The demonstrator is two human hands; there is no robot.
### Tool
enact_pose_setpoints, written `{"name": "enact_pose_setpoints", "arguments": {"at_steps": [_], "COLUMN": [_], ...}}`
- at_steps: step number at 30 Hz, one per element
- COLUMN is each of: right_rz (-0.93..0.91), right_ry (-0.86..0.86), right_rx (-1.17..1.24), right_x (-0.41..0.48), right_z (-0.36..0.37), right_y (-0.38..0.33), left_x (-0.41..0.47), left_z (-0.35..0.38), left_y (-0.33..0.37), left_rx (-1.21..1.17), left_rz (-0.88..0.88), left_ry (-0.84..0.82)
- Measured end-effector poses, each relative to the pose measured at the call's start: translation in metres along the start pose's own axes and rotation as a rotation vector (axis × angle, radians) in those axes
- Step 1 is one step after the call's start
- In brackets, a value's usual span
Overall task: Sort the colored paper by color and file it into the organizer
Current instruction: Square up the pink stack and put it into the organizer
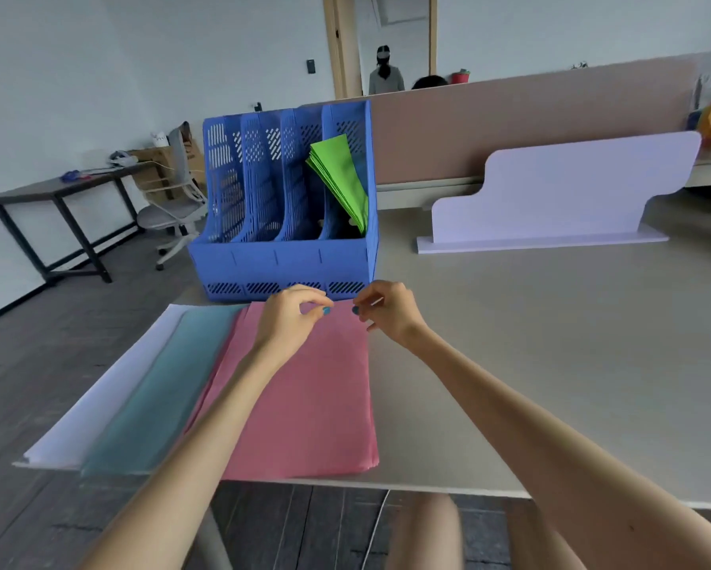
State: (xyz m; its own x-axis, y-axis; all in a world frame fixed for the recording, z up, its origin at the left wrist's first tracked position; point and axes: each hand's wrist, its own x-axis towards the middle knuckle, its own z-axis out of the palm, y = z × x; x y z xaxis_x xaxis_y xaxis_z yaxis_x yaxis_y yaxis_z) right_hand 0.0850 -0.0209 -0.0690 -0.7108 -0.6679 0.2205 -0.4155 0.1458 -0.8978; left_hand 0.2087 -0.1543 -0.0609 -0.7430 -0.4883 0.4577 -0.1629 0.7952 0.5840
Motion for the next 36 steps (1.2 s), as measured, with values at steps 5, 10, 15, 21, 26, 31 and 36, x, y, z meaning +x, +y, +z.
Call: {"name": "enact_pose_setpoints", "arguments": {"at_steps": [5,10,15,21,26,31,36], "right_rz": [0.071,-0.023,-0.017,-0.013,-0.004,0.005,0.022], "right_ry": [-0.091,-0.185,-0.156,-0.144,-0.135,-0.115,-0.125], "right_rx": [-0.255,-0.611,-0.598,-0.578,-0.570,-0.537,-0.537], "right_x": [-0.034,-0.057,-0.062,-0.062,-0.062,-0.063,-0.062], "right_z": [0.015,0.033,0.039,0.040,0.041,0.042,0.043], "right_y": [0.005,-0.001,0.006,0.010,0.010,0.009,0.009], "left_x": [-0.034,-0.054,-0.054,-0.038,-0.022,-0.032,-0.048], "left_z": [-0.025,-0.045,-0.057,-0.066,-0.081,-0.089,-0.089], "left_y": [-0.030,-0.038,-0.040,-0.044,-0.044,-0.038,-0.030], "left_rx": [0.325,0.678,0.737,0.606,0.268,-0.343,-0.378], "left_rz": [-0.342,-0.583,-0.662,-0.737,-0.810,-0.628,-0.521], "left_ry": [0.052,-0.004,-0.039,-0.124,-0.238,-0.198,-0.278]}}
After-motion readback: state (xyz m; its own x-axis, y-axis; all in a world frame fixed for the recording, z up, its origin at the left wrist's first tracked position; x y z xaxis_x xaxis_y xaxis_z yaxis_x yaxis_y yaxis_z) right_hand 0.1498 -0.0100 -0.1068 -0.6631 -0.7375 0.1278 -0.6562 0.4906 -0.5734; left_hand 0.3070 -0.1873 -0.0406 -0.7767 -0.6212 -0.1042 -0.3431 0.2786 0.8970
